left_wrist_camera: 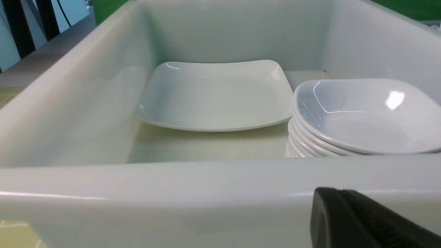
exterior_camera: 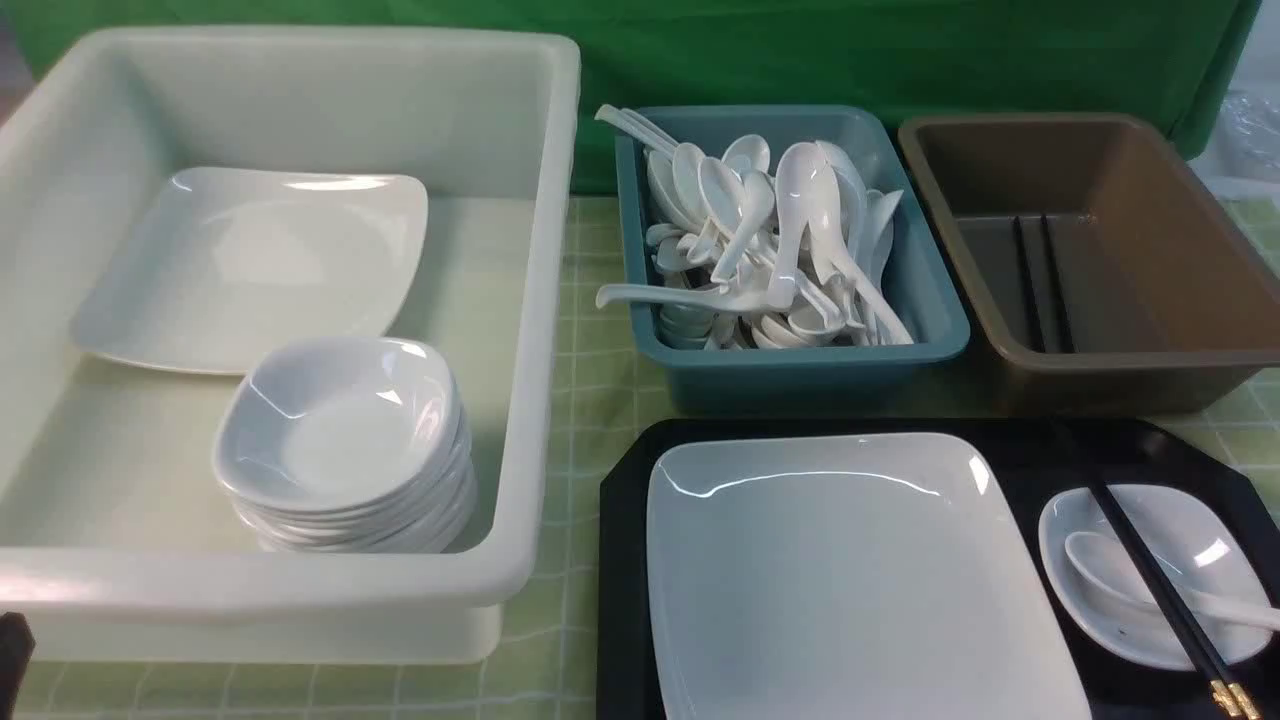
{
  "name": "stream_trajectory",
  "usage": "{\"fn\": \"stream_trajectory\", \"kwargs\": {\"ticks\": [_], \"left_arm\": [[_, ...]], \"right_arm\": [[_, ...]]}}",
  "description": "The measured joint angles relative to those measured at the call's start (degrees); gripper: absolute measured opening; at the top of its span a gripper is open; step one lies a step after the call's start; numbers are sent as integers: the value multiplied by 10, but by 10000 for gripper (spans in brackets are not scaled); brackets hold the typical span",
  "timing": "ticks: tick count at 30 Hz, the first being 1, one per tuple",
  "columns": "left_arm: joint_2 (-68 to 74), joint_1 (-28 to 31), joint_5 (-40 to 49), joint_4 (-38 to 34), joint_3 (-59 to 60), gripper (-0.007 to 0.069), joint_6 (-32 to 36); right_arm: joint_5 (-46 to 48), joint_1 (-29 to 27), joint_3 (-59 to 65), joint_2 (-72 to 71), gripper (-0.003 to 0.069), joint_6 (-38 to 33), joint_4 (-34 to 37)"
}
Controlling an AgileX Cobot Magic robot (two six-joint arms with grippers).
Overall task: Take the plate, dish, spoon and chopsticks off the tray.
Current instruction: Use the right arm to grab a pair of chopsticks from the plate
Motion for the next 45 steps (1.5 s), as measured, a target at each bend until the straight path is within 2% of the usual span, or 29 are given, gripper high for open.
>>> {"fn": "stream_trajectory", "kwargs": {"ticks": [23, 26, 31, 36, 38, 42, 43, 45], "left_arm": [[0, 0, -14, -7, 0, 21, -1], [0, 0, -68, -95, 0, 21, -34], [0, 0, -145, -279, 0, 21, -143], [0, 0, -168, -301, -2, 21, -163], [0, 0, -109, -265, -40, 21, -145], [64, 0, 24, -207, -167, 21, -64], [70, 0, 24, -205, -174, 21, -64], [155, -4, 106, -191, -255, 21, -1]], "right_arm": [[0, 0, 0, 0, 238, 0, 0], [0, 0, 0, 0, 238, 0, 0], [0, 0, 0, 0, 238, 0, 0], [0, 0, 0, 0, 238, 0, 0], [0, 0, 0, 0, 238, 0, 0], [0, 0, 0, 0, 238, 0, 0], [0, 0, 0, 0, 238, 0, 0], [0, 0, 0, 0, 238, 0, 0]]}}
